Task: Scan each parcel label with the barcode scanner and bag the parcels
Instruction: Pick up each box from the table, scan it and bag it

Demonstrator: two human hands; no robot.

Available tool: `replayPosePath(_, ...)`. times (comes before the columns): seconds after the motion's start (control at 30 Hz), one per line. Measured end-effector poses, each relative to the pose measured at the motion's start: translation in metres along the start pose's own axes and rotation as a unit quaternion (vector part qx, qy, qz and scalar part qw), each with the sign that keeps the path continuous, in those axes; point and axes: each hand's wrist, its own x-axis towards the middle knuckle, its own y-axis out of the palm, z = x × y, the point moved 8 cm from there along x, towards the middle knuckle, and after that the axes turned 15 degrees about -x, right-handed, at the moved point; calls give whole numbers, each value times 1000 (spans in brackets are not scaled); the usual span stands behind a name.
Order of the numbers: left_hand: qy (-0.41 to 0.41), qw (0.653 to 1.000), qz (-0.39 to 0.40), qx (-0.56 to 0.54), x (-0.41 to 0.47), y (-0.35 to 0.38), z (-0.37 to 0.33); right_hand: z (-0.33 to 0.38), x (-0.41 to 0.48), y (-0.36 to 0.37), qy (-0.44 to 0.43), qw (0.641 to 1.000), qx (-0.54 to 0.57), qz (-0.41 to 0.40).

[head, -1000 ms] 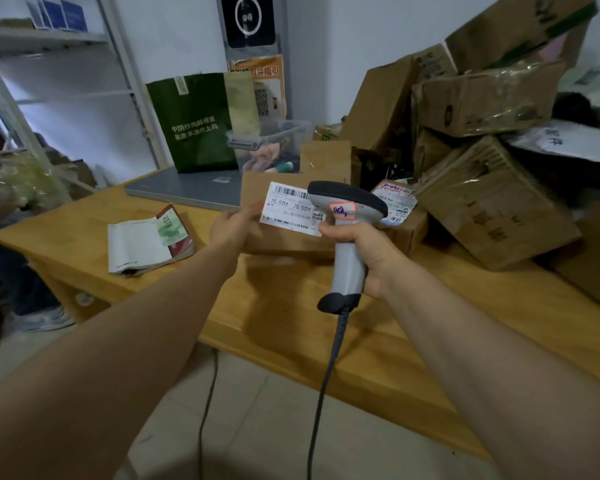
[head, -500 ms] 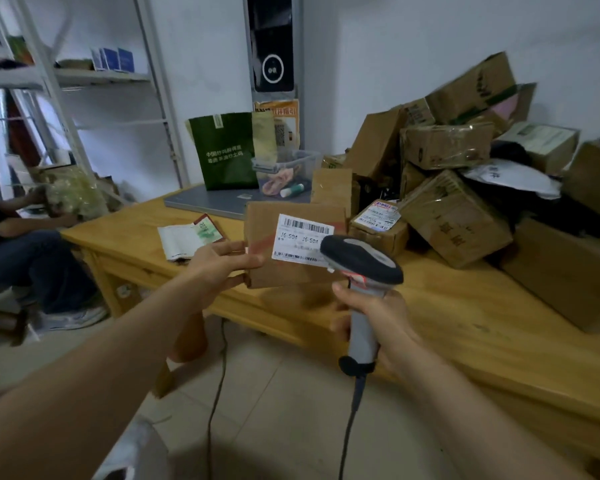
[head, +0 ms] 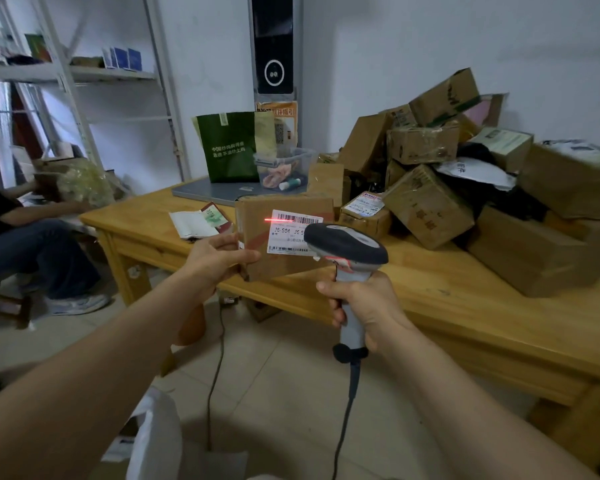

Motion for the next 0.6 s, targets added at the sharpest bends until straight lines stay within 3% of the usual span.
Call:
replayPosePath(0.37,19,1000,-19,7,-15,-17,-12,10,-13,8,-9,1000,-6,-12)
replayPosePath(0.6,8,998,-60,5,-21,-54,-12,6,-7,41,11,999,24,38)
